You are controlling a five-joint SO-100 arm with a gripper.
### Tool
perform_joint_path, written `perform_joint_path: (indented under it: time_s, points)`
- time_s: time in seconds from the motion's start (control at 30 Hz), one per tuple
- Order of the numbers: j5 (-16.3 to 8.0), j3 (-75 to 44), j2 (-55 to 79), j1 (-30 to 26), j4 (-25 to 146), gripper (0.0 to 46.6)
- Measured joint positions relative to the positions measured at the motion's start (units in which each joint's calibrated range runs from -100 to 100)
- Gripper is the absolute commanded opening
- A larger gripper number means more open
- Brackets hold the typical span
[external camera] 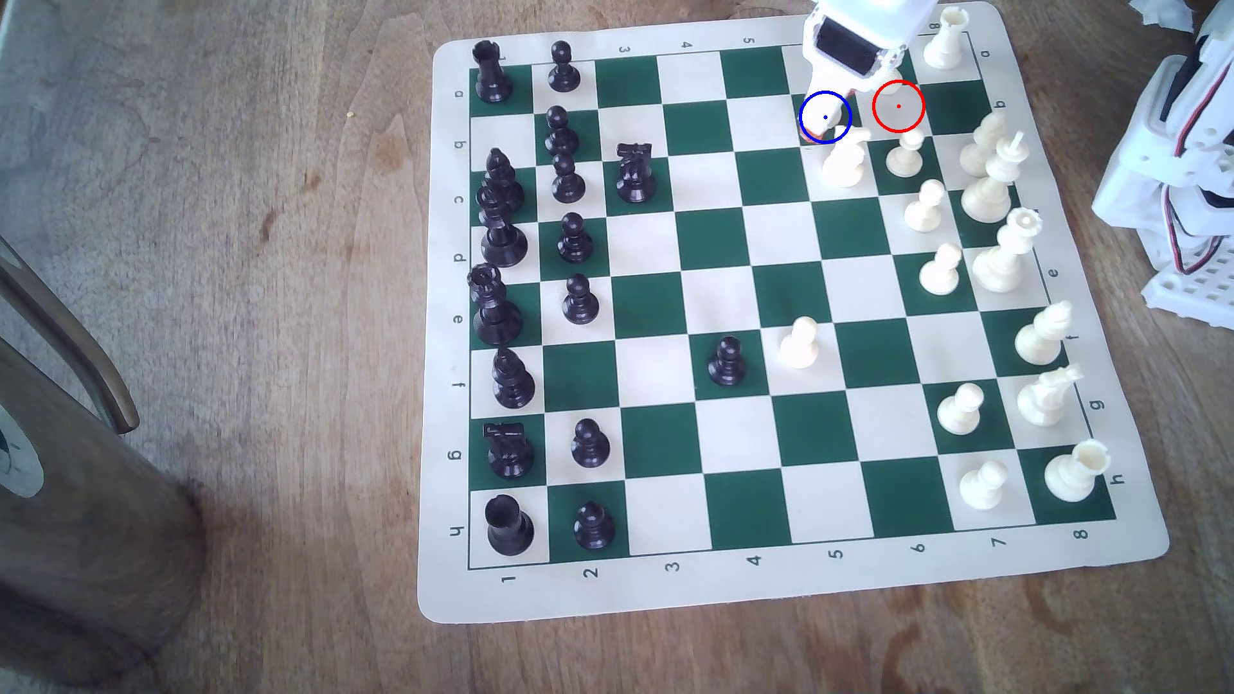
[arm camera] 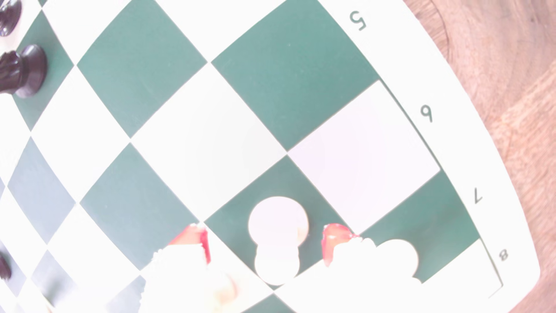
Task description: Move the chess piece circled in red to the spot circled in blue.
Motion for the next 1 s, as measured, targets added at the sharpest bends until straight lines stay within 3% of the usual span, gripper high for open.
perform_joint_path:
  time_s: [0.23, 0.43, 0.57, 0.73, 1.0]
  points:
    - [-1.12, 0.18, -9.22, 0.29, 0.00, 26.1]
    - [-2.25, 11.48, -29.91, -3.17, -3.75, 0.2]
    - [-2.69, 19.43, -45.16, -4.94, -7.41, 0.2]
    - [-3.17, 41.66, -65.61, -7.37, -26.37, 0.2]
    - [-1.17, 54.95, -69.71, -19.54, -50.20, 0.0]
